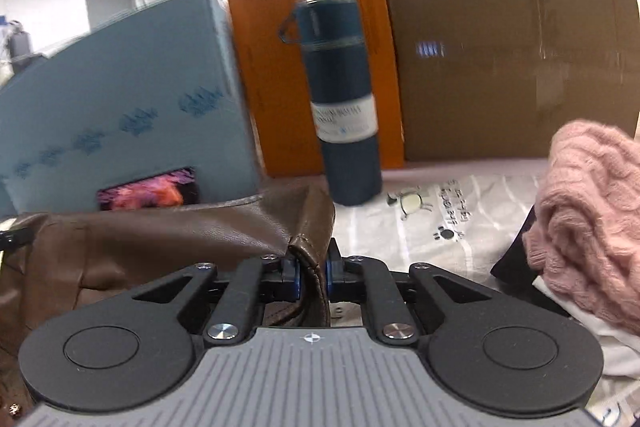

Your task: Fold clothes

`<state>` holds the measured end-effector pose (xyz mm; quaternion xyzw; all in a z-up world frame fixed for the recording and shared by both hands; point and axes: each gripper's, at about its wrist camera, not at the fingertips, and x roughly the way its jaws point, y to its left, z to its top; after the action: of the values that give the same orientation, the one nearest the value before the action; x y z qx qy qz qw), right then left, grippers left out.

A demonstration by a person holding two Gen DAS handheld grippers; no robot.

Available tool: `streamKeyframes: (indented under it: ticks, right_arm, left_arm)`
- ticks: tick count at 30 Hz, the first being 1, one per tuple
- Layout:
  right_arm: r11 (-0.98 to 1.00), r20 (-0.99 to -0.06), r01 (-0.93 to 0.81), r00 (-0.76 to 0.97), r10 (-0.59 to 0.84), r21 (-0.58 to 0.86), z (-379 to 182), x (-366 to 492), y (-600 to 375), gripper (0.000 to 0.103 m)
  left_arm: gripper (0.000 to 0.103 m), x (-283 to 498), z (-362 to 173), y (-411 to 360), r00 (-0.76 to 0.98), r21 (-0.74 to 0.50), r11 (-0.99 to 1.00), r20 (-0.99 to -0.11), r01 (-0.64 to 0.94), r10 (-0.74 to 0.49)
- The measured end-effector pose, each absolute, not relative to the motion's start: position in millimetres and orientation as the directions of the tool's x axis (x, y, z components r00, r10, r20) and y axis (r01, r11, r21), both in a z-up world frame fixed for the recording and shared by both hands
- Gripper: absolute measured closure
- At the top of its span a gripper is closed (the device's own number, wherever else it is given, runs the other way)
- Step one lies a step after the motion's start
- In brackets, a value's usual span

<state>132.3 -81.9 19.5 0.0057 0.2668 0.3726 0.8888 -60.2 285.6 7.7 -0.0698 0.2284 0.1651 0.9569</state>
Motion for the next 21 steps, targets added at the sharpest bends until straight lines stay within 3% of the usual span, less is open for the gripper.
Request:
streamKeyframes:
  ticks: [2, 4, 6, 10, 11, 12, 16, 21]
  right_arm:
    - [0.718, -0.511, -0.658, 0.547, 0.662, 0.226, 10, 144, -78, 0.089]
    - [0.731, -0.554, -0.651, 0.538, 0.635, 0.206, 3, 150, -75, 0.072]
    - [0.742, -0.556, -0.636, 0.545, 0.628, 0.214, 0, 153, -77, 0.042]
    - [0.741, -0.519, -0.622, 0.558, 0.647, 0.254, 2, 155, -87, 0.033]
    - [0.742, -0.509, -0.62, 0.565, 0.649, 0.258, 3, 155, -91, 0.028]
    - [0.74, -0.496, -0.618, 0.571, 0.654, 0.266, 4, 154, -95, 0.027]
    - [0.708, -0.449, -0.612, 0.553, 0.702, 0.352, 6, 155, -107, 0.021]
    - [0.731, -0.457, -0.587, 0.575, 0.679, 0.347, 9, 155, -111, 0.021]
  left_arm:
    - [0.095, -54, -1, 288, 0.807, -0.041, 0.933, -0.517, -0.357, 0.286]
    - [0.087, -53, -6, 292, 0.783, -0.037, 0.924, -0.545, -0.381, 0.301]
    - [0.068, -58, -6, 296, 0.78, -0.055, 0.911, -0.54, -0.408, 0.316]
    - [0.055, -75, -2, 294, 0.794, -0.07, 0.921, -0.535, -0.383, 0.29]
    - [0.045, -79, -1, 292, 0.797, -0.069, 0.927, -0.537, -0.369, 0.277]
    - [0.041, -85, -1, 288, 0.802, -0.072, 0.93, -0.533, -0.36, 0.269]
    - [0.042, -96, -4, 279, 0.811, -0.145, 0.941, -0.557, -0.305, 0.178]
    - [0.047, -119, -7, 268, 0.824, -0.181, 0.945, -0.552, -0.271, 0.13]
